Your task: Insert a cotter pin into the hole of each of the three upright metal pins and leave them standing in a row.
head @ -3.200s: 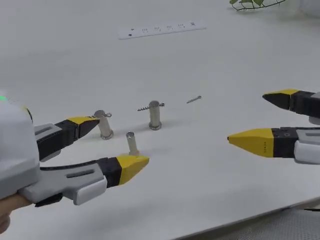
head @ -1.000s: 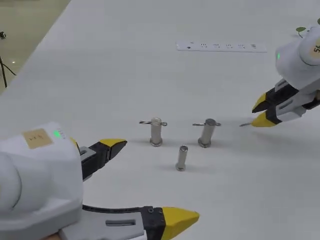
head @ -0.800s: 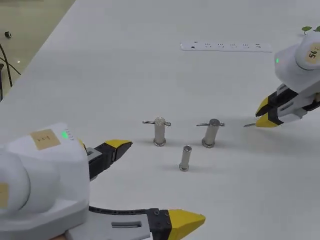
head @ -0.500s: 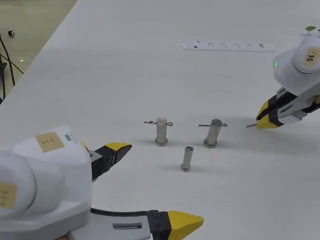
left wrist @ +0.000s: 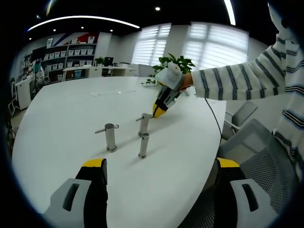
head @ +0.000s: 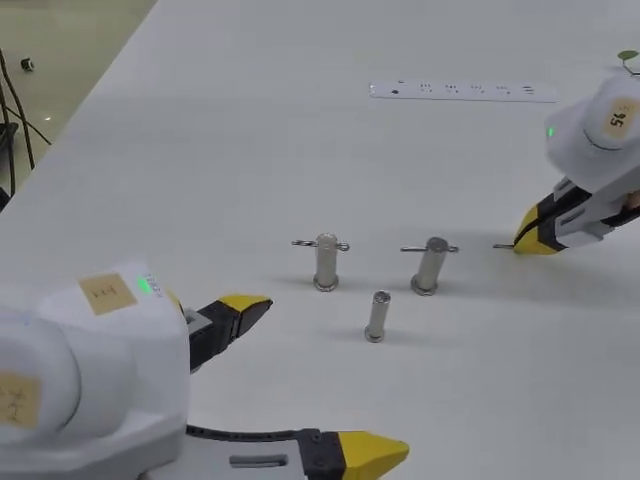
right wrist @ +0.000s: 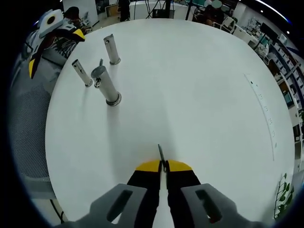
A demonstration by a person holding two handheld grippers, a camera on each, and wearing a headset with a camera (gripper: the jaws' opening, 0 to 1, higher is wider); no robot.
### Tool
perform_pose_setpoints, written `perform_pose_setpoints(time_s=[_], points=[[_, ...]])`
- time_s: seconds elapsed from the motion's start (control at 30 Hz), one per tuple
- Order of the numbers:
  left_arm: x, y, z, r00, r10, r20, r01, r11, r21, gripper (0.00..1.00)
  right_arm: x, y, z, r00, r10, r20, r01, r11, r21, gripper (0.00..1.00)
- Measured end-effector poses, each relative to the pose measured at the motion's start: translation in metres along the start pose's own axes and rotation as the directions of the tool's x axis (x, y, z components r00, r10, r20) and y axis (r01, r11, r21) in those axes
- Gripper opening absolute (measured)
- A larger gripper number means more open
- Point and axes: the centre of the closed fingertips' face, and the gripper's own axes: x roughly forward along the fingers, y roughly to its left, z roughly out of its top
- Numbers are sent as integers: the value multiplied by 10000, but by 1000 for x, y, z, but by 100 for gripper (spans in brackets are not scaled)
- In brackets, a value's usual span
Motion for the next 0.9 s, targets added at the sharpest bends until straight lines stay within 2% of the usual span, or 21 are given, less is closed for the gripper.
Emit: perform_pose_setpoints(time_s=[0.27, 0.33, 0.53, 0.67, 0.8, 0.83, 0.9], points=[[0, 1, -2, 9999, -44, -109, 44, 10000, 30, 92, 1, -4, -1, 9999, -77, 65, 77, 10000, -58, 0], [0, 0, -3, 9999, -49, -157, 50, 10000, 58, 92, 0, -5, -2, 9996, -279, 7, 279, 9993, -242, 0], [0, -1, 1, 9999, -40, -119, 41, 10000, 87, 92, -13, -2, 4, 9978, -621, 223, 630, 9972, -392, 0], [-1, 0, 4, 10000, 1, -48, 0, 9999, 169, 91, -22, 1, 6, 9959, -804, 408, 813, 9964, -229, 0], [-1, 5, 7, 9997, 250, -30, -250, 9995, 207, 90, -32, 4, 8, 9926, -1007, 676, 1015, 9948, -95, 0], [-2, 6, 8, 9996, 269, -21, -269, 9995, 173, 89, -33, -1, 5, 9916, -1046, 755, 1056, 9944, -93, 0], [-2, 8, 11, 9994, 338, 31, -338, 9993, 152, 89, -38, 1, 6, 9897, -1136, 868, 1160, 9930, -228, 0]])
